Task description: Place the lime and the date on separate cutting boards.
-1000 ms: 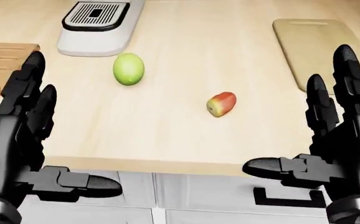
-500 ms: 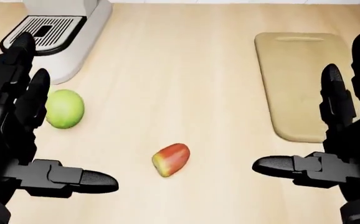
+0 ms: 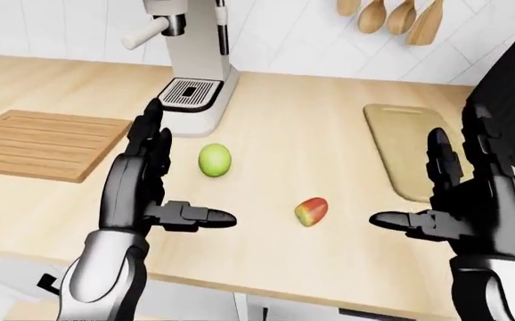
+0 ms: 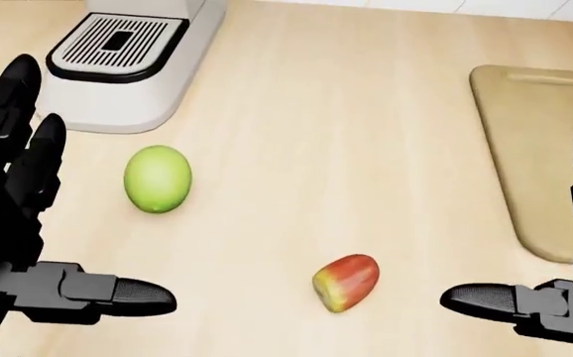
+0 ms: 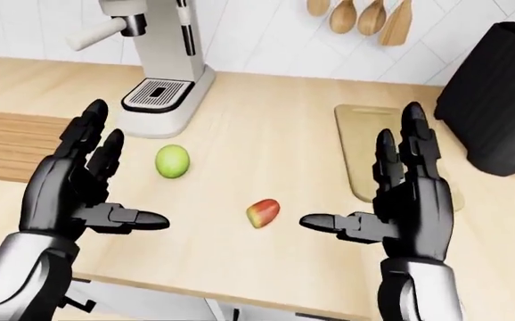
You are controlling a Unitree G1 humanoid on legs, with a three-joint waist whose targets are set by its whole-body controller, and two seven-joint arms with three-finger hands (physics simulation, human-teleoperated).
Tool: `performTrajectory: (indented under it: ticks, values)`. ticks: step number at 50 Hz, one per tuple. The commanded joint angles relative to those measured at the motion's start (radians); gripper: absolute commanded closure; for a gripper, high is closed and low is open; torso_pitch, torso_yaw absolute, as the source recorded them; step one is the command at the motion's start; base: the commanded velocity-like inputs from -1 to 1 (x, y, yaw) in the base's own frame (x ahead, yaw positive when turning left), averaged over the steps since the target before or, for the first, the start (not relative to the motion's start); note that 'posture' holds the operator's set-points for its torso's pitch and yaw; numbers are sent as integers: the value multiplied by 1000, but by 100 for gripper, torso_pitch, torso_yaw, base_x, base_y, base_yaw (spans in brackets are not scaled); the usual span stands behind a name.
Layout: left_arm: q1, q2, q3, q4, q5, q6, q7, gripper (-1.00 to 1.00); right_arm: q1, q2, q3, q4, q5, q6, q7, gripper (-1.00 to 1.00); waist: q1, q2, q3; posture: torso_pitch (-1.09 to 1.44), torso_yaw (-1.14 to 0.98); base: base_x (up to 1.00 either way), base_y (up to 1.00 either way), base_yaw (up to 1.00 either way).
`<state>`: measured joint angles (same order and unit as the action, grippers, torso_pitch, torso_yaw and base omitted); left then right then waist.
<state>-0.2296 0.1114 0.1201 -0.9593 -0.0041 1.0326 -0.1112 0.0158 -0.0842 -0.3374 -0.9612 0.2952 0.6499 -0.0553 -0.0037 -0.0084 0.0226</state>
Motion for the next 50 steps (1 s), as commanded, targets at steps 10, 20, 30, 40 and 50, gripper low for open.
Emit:
performTrajectory:
  ticks: [10, 20, 30, 40, 50]
  values:
    - [-14, 2, 11, -37, -1, -28, -5, -100, 82, 15, 275, -86, -267, -147, 31, -100, 3, 6, -11, 0, 0, 0, 0, 0]
    - [-9, 2, 16, -43, -6, -29, -6, -100, -7, 80, 462, -79, -546, -120, 87, -100, 5, 10, -11, 0, 0, 0, 0, 0]
    - [-2, 3, 25, -34, -14, -42, -7, -100, -131, 100, 526, 74, -658, -121, 128, -100, 6, 15, -13, 0, 0, 0, 0, 0]
    - [-7, 9, 39, -29, -28, -41, -5, -100, -172, 136, 599, 179, -777, -131, 221, -100, 6, 20, -16, 0, 0, 0, 0, 0]
    - [10, 9, 44, -42, -37, -46, 0, -100, -135, 153, 600, 260, -827, -211, 213, -92, 7, 23, -21, 0, 0, 0, 0, 0]
